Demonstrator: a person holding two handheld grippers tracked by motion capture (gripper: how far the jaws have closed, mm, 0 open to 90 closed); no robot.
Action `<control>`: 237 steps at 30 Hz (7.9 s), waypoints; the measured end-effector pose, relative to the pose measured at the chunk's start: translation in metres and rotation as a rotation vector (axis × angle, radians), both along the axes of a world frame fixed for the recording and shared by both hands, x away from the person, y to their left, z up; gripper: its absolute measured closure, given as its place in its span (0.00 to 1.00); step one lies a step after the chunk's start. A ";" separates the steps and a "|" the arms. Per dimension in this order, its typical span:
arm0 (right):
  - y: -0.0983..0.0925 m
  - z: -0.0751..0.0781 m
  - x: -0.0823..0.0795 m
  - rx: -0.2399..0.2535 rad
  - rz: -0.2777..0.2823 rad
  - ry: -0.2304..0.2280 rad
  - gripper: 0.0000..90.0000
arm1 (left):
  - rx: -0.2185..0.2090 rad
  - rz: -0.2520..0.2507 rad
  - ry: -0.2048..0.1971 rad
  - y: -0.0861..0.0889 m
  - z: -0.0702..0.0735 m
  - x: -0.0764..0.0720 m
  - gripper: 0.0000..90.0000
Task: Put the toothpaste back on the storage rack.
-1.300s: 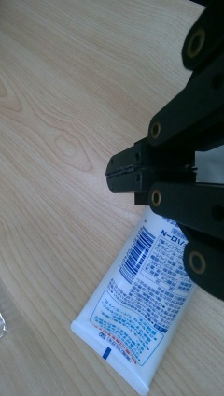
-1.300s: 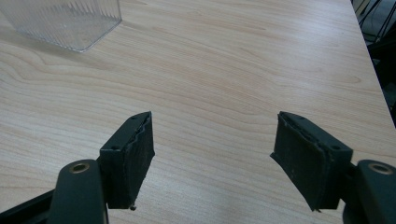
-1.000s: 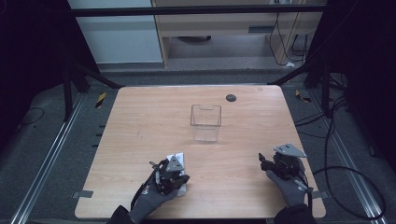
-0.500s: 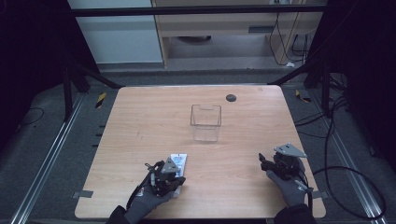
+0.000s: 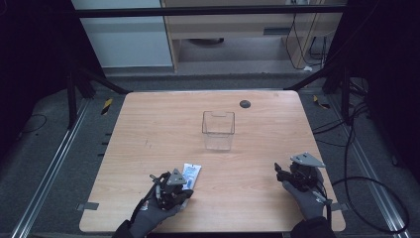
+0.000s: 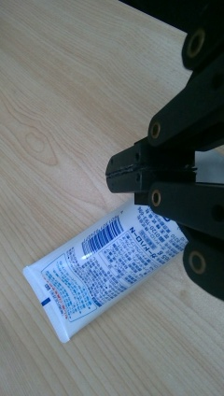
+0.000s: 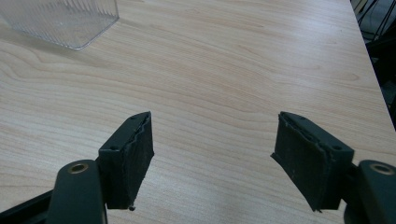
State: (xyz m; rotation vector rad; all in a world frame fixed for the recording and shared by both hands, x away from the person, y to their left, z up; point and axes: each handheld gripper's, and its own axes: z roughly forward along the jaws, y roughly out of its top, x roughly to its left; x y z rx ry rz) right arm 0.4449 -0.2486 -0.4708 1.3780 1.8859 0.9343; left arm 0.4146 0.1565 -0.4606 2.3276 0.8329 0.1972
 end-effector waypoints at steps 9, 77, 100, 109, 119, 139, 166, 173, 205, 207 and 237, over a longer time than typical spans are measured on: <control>0.000 0.000 0.000 0.000 -0.001 -0.003 0.31 | 0.020 0.010 0.010 0.004 -0.003 -0.001 0.99; -0.005 0.001 0.003 -0.012 -0.007 0.018 0.31 | 0.085 0.168 0.049 0.011 0.038 0.061 0.25; -0.004 -0.001 0.003 -0.013 0.000 0.032 0.31 | 0.171 0.109 0.114 -0.015 0.010 0.067 0.32; -0.004 -0.001 0.003 -0.012 0.002 0.036 0.31 | 0.179 0.114 0.139 -0.015 0.000 0.071 0.34; -0.003 -0.002 0.004 -0.016 0.008 0.040 0.32 | 0.199 0.102 0.151 -0.021 -0.007 0.073 0.40; -0.003 -0.001 0.004 -0.011 0.006 0.042 0.32 | 0.235 0.109 0.146 -0.028 -0.007 0.070 0.53; -0.005 -0.001 0.004 -0.015 0.008 0.030 0.33 | 0.070 0.105 -0.009 -0.006 0.041 0.053 0.81; -0.004 -0.002 0.003 -0.016 0.000 0.019 0.32 | 0.023 0.154 -0.083 0.004 0.055 0.055 0.81; -0.004 -0.004 0.003 -0.022 -0.007 0.005 0.32 | -0.234 0.322 -0.332 0.011 0.109 0.093 0.80; -0.003 -0.004 0.003 -0.020 -0.008 0.008 0.32 | -0.245 0.330 -0.340 0.010 0.112 0.096 0.80; -0.004 -0.007 0.005 -0.014 -0.005 0.003 0.32 | -0.366 0.343 -0.387 -0.034 0.126 0.148 0.80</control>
